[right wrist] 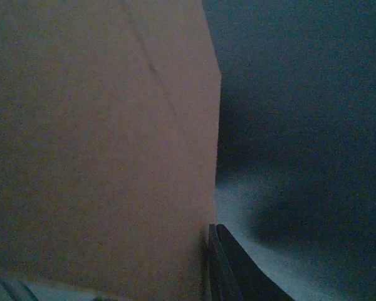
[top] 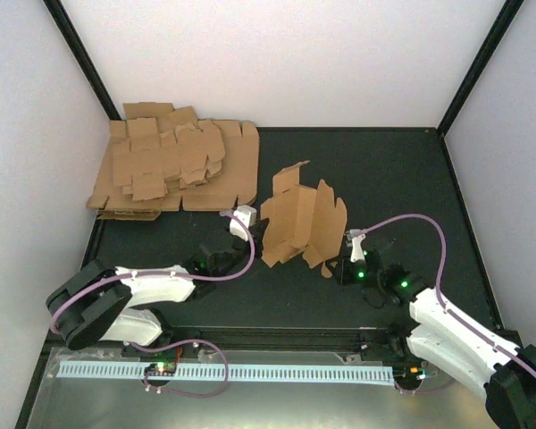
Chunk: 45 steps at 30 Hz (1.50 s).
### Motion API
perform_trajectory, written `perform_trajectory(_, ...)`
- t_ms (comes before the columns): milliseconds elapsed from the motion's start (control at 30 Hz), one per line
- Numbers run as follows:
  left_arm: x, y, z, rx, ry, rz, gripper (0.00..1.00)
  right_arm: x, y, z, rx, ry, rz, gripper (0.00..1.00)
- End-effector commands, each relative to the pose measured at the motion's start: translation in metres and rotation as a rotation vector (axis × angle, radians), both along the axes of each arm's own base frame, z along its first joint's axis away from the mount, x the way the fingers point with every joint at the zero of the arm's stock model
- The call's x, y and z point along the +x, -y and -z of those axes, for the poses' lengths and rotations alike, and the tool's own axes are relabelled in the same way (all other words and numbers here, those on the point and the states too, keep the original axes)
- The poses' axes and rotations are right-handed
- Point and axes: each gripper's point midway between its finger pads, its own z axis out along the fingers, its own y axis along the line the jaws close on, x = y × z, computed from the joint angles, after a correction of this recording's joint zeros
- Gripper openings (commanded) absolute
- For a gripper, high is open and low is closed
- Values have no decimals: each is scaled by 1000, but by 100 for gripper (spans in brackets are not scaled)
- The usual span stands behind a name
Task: Fold the paper box
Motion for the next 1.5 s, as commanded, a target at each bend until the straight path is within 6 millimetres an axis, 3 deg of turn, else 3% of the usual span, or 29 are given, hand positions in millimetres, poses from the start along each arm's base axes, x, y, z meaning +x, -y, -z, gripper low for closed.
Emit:
perform_trajectory(0, -1, 19, -19, -20, 74, 71, 1, -4, 2, 3, -10, -4, -1, 18)
perform_trajectory(100, 1, 24, -15, 1, 72, 84, 2, -5, 1, 4, -7, -5, -6, 20)
perform_trajectory(233, 2, 26, -14, 37, 83, 92, 1, -4, 6, 3, -27, 2, 11, 50)
perform_trajectory(433, 4, 26, -13, 94, 88, 93, 2, 8, 23, -24, -56, 97, 109, 77)
perform_trajectory(633, 6, 25, -8, 123, 74, 88, 1, 14, 36, -40, -83, 145, 177, 79)
perform_trajectory(833, 10, 27, -4, 168, 77, 90, 2, 15, 36, -66, -50, 208, 176, 80)
perform_trajectory(1167, 19, 31, 3, 210, 80, 90, 2, 5, 10, -106, 32, 260, 24, 65)
perform_trajectory(1367, 24, 32, 5, 235, 90, 84, 2, 7, 28, -148, 0, 388, 87, 66)
perform_trajectory(1467, 26, 33, 6, 241, 91, 84, 2, 4, 24, -163, 11, 431, 51, 64)
